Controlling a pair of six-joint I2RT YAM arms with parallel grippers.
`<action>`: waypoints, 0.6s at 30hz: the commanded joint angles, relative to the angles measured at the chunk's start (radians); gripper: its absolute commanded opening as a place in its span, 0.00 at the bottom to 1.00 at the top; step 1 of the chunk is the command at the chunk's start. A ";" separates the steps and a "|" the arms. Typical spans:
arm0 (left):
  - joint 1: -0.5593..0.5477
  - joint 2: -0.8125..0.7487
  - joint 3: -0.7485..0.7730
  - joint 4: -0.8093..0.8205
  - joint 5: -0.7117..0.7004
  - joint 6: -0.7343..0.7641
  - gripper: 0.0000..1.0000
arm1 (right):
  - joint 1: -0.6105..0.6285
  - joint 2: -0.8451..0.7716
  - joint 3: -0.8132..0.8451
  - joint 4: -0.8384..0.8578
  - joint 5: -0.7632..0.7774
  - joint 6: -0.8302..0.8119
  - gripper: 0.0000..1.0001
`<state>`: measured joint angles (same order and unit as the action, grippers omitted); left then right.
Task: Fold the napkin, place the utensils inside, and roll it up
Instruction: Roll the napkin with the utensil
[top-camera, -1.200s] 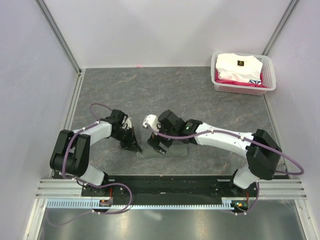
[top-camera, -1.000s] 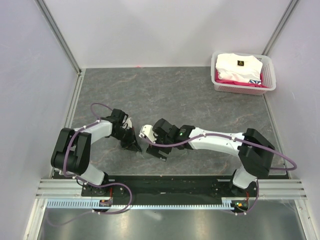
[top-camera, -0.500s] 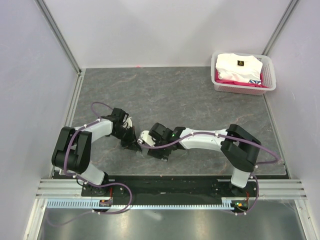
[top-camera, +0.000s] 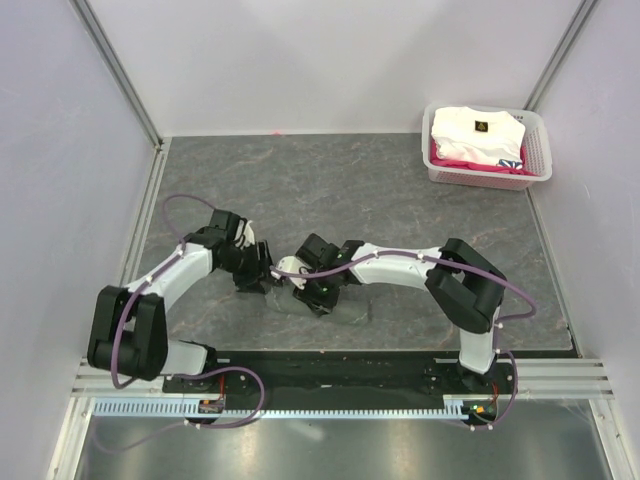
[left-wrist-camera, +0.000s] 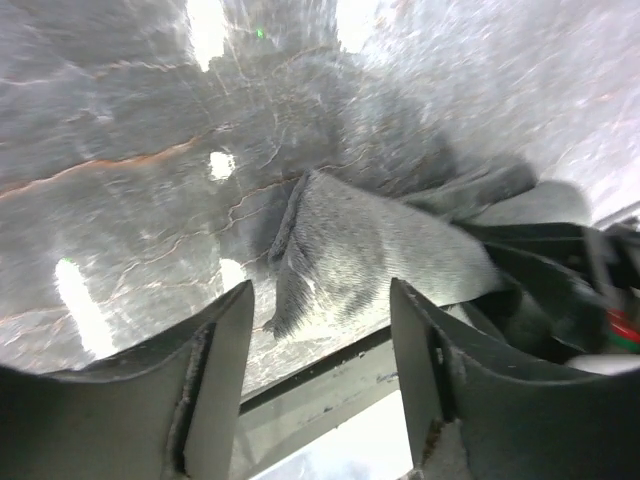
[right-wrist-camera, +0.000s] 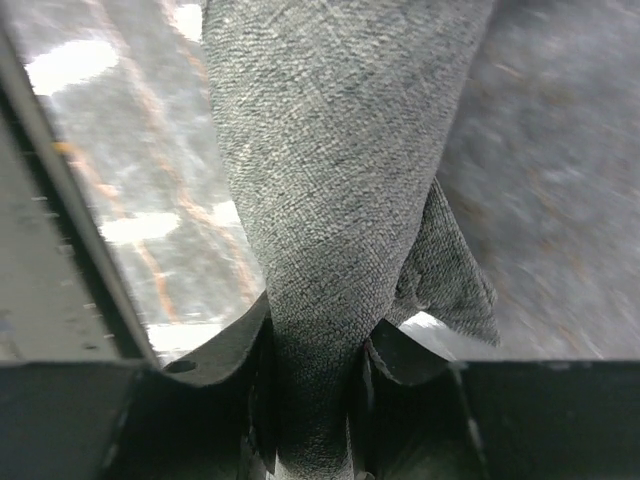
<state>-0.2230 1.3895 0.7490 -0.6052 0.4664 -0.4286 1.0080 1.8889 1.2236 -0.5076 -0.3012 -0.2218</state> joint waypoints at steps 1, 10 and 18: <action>0.017 -0.102 -0.023 -0.022 -0.061 -0.070 0.65 | -0.025 0.101 -0.026 -0.107 -0.214 0.029 0.31; 0.019 -0.300 -0.134 0.036 -0.023 -0.130 0.63 | -0.124 0.159 -0.001 -0.150 -0.421 0.030 0.30; 0.017 -0.302 -0.215 0.182 0.124 -0.142 0.57 | -0.183 0.240 0.040 -0.190 -0.535 0.004 0.29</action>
<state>-0.2089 1.0821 0.5640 -0.5392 0.4938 -0.5350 0.8349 2.0445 1.2755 -0.6033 -0.8337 -0.1734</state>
